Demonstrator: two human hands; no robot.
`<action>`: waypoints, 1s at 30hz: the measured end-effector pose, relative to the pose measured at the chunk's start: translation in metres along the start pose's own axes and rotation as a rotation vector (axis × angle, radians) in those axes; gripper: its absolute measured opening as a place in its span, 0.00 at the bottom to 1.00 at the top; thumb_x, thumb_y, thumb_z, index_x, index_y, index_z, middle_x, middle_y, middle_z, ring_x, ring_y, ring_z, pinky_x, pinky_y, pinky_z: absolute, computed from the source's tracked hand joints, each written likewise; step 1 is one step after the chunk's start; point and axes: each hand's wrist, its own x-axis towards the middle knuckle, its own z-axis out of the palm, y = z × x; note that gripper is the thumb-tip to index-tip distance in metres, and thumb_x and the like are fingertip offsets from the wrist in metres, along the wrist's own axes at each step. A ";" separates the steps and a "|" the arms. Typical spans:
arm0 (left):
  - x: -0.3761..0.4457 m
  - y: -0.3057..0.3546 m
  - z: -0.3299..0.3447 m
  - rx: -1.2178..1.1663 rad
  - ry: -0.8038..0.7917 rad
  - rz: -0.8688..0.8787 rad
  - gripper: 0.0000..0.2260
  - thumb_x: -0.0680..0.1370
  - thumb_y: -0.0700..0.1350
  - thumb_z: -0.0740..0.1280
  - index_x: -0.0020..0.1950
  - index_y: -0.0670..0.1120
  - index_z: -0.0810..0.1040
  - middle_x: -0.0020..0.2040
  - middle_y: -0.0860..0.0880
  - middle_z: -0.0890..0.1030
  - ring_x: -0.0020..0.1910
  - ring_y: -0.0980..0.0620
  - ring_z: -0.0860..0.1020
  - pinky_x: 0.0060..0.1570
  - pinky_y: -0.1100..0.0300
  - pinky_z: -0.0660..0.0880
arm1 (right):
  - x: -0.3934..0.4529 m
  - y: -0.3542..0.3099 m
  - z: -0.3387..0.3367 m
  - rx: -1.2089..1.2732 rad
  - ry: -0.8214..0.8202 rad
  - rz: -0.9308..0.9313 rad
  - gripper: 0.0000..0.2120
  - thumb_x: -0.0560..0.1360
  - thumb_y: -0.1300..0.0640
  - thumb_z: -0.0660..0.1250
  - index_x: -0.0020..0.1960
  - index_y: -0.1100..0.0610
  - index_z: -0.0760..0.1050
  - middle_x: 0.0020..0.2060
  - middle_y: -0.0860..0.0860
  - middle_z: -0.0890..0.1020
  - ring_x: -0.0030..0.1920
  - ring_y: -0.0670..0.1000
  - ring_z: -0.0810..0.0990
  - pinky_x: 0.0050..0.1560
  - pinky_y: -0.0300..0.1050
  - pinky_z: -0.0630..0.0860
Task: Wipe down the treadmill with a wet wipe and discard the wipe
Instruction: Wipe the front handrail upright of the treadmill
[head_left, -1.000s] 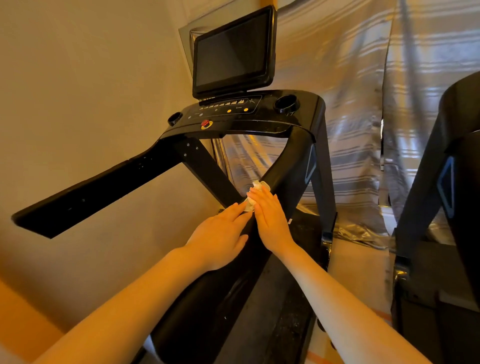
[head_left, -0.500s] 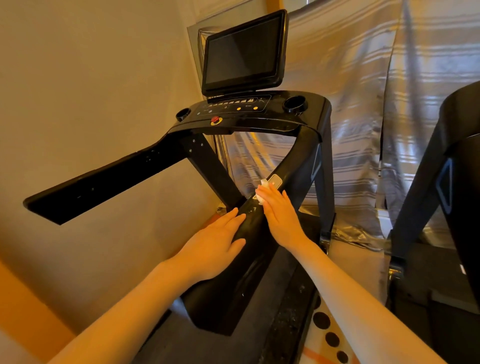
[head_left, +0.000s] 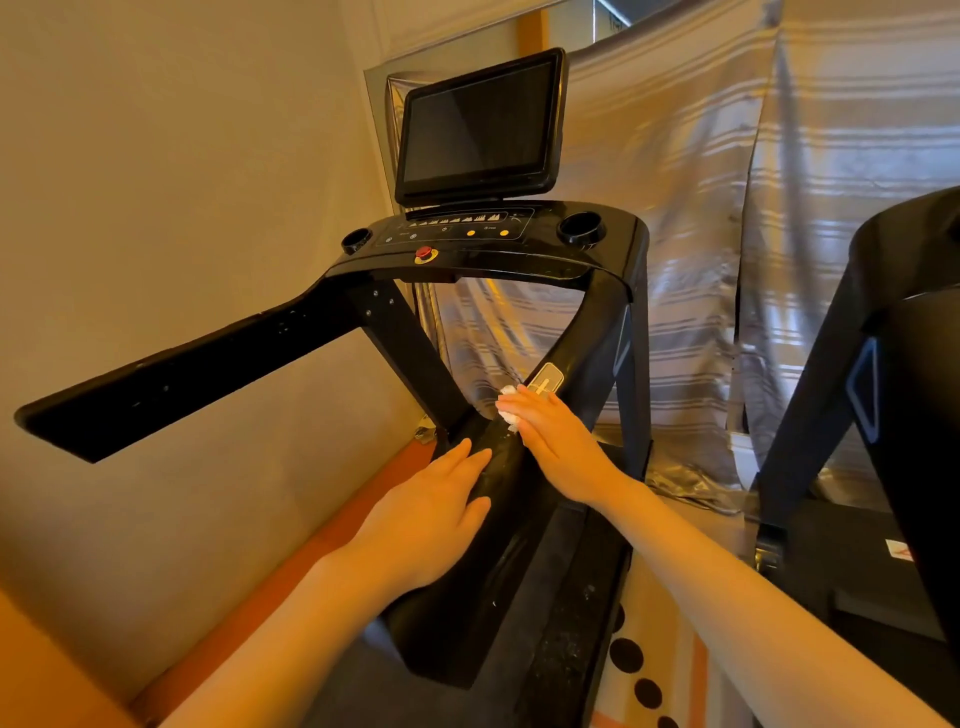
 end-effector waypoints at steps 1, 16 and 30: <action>-0.002 0.000 0.001 -0.004 0.002 0.000 0.25 0.84 0.55 0.54 0.80 0.57 0.49 0.80 0.57 0.48 0.78 0.54 0.56 0.71 0.61 0.60 | 0.007 0.005 -0.004 -0.032 -0.026 0.016 0.22 0.84 0.52 0.48 0.75 0.56 0.67 0.75 0.51 0.67 0.78 0.48 0.58 0.77 0.43 0.48; -0.010 0.006 0.002 0.069 0.064 -0.010 0.25 0.85 0.55 0.51 0.80 0.55 0.48 0.81 0.54 0.48 0.79 0.54 0.52 0.73 0.57 0.59 | 0.021 -0.002 -0.016 -0.093 -0.147 -0.019 0.18 0.86 0.58 0.50 0.71 0.57 0.72 0.71 0.52 0.73 0.76 0.49 0.60 0.74 0.41 0.47; -0.009 0.004 0.002 0.048 0.063 -0.011 0.24 0.84 0.55 0.52 0.80 0.56 0.50 0.81 0.55 0.49 0.78 0.55 0.52 0.73 0.57 0.60 | 0.027 0.007 -0.019 -0.090 -0.190 -0.007 0.18 0.86 0.59 0.50 0.71 0.57 0.72 0.71 0.53 0.72 0.76 0.49 0.61 0.74 0.33 0.47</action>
